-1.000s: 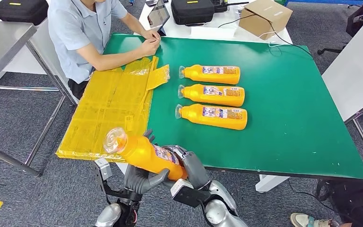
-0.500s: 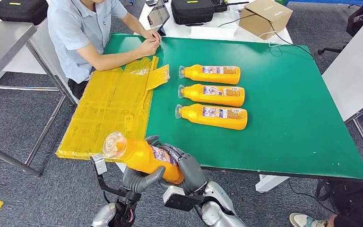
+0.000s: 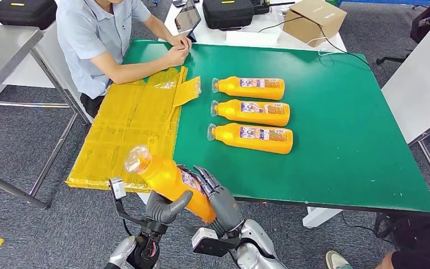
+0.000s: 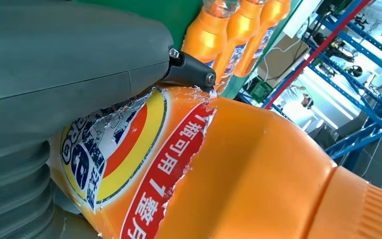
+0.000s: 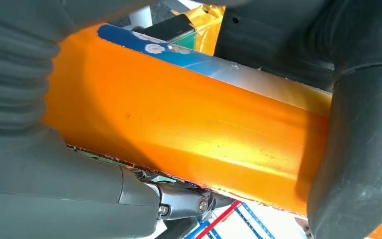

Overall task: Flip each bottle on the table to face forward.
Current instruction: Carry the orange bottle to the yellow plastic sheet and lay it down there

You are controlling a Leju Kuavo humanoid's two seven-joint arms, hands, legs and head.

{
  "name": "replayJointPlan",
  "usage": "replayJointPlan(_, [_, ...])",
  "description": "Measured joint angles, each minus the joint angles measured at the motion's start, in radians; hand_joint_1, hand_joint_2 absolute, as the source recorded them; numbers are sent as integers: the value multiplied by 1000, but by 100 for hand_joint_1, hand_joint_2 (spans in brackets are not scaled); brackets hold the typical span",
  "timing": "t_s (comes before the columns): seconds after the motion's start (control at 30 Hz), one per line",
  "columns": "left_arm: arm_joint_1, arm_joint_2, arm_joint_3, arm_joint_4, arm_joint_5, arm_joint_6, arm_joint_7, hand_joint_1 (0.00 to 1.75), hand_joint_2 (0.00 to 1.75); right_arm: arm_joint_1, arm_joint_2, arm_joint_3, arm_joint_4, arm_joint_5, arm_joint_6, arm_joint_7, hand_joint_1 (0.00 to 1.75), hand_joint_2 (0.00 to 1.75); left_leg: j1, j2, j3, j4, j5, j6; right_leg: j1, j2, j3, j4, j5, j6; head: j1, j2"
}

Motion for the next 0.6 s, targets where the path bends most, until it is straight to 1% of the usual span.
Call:
replayJointPlan(0.1, [-1,-3,2,4,9,22,-1,175,175,0,0,3,7,-3,-12,-5,0,0,0,0,0,0,0,0,0,0,0,0,0,0,0,0])
replayJointPlan(0.17, [-6,-7,4,8,-10,77,-16,175,175,2,0,7,11,-2,-39,-9,0,0,0,0,0,0,0,0,0,0,0,0,0,0,0,0])
replayJointPlan(0.23, [-24,-7,5,15,-89,184,-43,175,175,7,0,11,10,11,-84,-10,0,0,0,0,0,0,0,0,0,0,0,0,0,0,0,0])
replayJointPlan(0.27, [-40,-5,6,22,-153,257,-55,175,175,12,-1,16,5,22,-108,-6,0,0,0,0,0,0,0,0,0,0,0,0,0,0,0,0])
replayJointPlan(0.33, [-90,8,11,53,-295,401,-68,175,175,24,-3,26,-10,45,-152,9,0,0,0,-1,0,0,1,0,0,0,0,0,0,0,0,0])
replayJointPlan(0.4, [-152,29,22,106,-413,492,-67,175,175,32,-6,38,-30,71,-187,30,0,0,0,-1,0,0,2,-1,1,-1,0,0,0,0,0,0])
replayJointPlan(0.47, [-209,53,36,163,-494,534,-66,175,175,38,-8,47,-50,90,-215,41,0,0,1,-1,0,0,2,-2,1,-1,0,1,1,-1,0,0])
replayJointPlan(0.53, [-255,73,51,208,-548,549,-67,175,175,46,-11,52,-70,98,-231,45,0,0,1,-1,0,0,3,-2,1,-1,0,1,1,-1,0,0])
replayJointPlan(0.6, [-285,86,66,237,-574,551,-65,175,175,53,-15,55,-85,100,-234,47,0,0,1,-1,0,0,3,-2,1,-1,0,1,1,-1,0,0])
